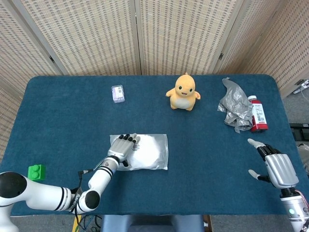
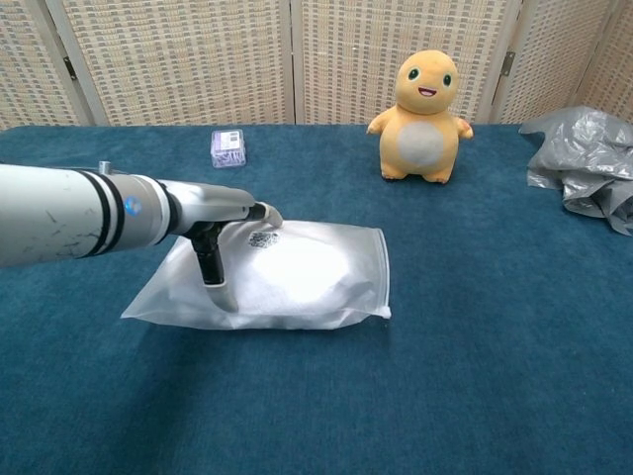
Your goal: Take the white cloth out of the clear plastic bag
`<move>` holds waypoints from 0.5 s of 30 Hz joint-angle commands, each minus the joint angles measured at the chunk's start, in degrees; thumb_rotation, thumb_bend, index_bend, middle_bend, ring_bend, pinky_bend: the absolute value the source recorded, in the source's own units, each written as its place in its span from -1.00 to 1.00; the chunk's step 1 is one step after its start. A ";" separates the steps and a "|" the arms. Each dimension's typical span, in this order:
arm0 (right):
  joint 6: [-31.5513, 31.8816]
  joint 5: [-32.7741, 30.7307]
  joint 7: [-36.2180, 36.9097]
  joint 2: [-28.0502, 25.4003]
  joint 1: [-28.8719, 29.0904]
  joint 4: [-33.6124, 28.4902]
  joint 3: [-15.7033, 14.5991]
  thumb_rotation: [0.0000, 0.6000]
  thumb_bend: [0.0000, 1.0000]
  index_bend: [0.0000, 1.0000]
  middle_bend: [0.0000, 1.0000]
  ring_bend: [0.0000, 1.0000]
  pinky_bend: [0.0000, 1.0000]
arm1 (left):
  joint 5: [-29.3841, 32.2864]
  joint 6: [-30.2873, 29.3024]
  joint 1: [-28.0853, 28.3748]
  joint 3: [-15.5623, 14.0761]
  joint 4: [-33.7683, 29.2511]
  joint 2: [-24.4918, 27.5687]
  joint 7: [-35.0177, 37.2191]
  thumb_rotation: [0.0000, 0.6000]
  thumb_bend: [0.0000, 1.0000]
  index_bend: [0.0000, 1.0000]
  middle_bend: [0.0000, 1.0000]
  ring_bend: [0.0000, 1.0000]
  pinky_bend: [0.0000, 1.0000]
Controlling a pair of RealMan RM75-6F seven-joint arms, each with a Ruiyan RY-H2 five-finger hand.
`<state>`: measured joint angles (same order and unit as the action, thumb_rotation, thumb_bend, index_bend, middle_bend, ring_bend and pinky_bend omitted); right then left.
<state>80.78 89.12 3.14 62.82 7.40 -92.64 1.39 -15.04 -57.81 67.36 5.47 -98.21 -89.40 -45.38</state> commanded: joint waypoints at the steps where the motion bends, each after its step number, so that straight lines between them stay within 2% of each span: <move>1: -0.13 -0.01 -0.01 0.09 0.07 0.08 -0.03 1.00 -0.96 -0.67 -0.49 -0.52 -0.14 | -0.06 -1.69 0.63 -0.61 0.63 -1.06 -1.62 1.00 -1.00 -1.00 -1.00 -1.00 -0.67; 5: -0.30 0.03 0.01 0.23 0.19 0.18 -0.07 1.00 -0.96 -0.67 -0.49 -0.52 -0.14 | -1.46 -3.92 0.70 -0.98 1.15 -2.44 -2.98 1.00 -1.00 -1.00 -1.00 -0.97 -0.45; 8: -0.40 0.02 0.01 0.26 0.26 0.17 -0.09 1.00 -0.96 -0.67 -0.48 -0.52 -0.14 | -3.52 -5.55 0.40 -1.40 1.58 -3.45 -3.61 1.00 -1.00 -1.00 -0.98 -0.79 -0.29; 11: -0.58 0.00 -0.02 0.33 0.34 0.19 -0.14 1.00 -0.96 -0.67 -0.48 -0.52 -0.14 | -6.46 -7.22 -0.41 -1.77 2.43 -4.65 -3.42 1.00 -1.00 -0.95 -0.71 -0.55 -0.13; 15: -0.89 -0.06 -0.07 0.46 0.49 0.24 -0.19 1.00 -0.96 -0.67 -0.47 -0.52 -0.14 | -10.52 -8.54 -1.78 -2.14 3.63 -5.88 -2.49 1.00 -1.00 -0.59 -0.30 -0.24 0.06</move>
<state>79.88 89.06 3.07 63.27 7.89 -92.41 1.20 -23.62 -65.41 66.48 3.64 -95.39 -94.41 -48.43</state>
